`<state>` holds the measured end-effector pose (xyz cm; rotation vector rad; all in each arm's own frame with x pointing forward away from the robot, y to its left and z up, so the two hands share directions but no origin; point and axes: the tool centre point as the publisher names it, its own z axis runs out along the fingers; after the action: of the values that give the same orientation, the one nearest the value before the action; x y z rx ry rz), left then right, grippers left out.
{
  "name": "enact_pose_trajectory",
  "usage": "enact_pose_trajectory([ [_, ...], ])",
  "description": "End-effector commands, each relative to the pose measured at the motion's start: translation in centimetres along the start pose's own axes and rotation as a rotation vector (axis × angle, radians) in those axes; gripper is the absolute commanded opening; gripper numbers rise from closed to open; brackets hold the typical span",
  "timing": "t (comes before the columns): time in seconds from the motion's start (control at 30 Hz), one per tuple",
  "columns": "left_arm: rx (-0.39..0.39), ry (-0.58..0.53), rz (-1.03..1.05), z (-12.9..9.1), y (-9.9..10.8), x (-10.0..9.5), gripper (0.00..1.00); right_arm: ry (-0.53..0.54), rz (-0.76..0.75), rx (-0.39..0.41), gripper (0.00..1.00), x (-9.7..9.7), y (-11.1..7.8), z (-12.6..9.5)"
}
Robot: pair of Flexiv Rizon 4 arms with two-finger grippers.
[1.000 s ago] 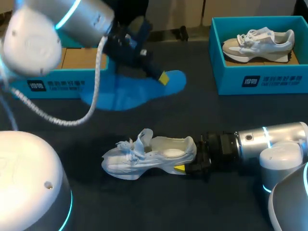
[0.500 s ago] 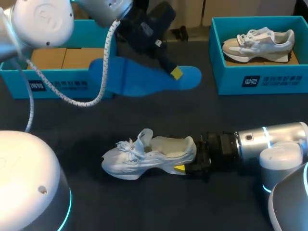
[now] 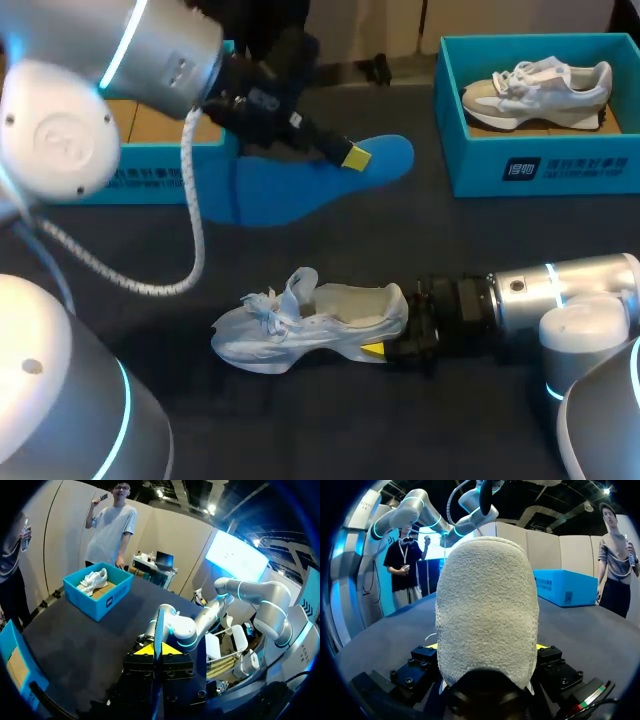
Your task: Take the shoe out of the shoebox, open the shoe tongue, remove and reinsert the insole, then place the shoe into the shoebox
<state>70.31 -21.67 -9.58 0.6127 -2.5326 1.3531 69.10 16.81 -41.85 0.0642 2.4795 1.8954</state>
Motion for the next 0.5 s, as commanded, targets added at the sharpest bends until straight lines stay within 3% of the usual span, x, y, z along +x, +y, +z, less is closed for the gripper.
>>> enact_pose_trajectory([
  [0.03, 0.485, 0.104, 0.034, 0.0, 1.7, -0.5, 0.0, -0.002, -0.001, 0.003, 0.0, 0.1, 0.0, 0.2],
  [0.13, 0.522, 0.152, 0.019, -0.8, 1.9, -0.5, 0.0, -0.002, -0.001, 0.003, 0.0, 0.1, 0.0, 0.2],
  [0.3, 0.521, 0.174, 0.034, -2.4, 1.5, 0.0, 0.0, -0.002, -0.001, 0.003, 0.0, 0.1, 0.0, 0.2],
  [0.5, 0.511, 0.177, 0.082, -3.8, 1.8, 2.0, 0.0, -0.002, -0.001, 0.003, 0.0, 0.1, 0.0, 0.2],
])
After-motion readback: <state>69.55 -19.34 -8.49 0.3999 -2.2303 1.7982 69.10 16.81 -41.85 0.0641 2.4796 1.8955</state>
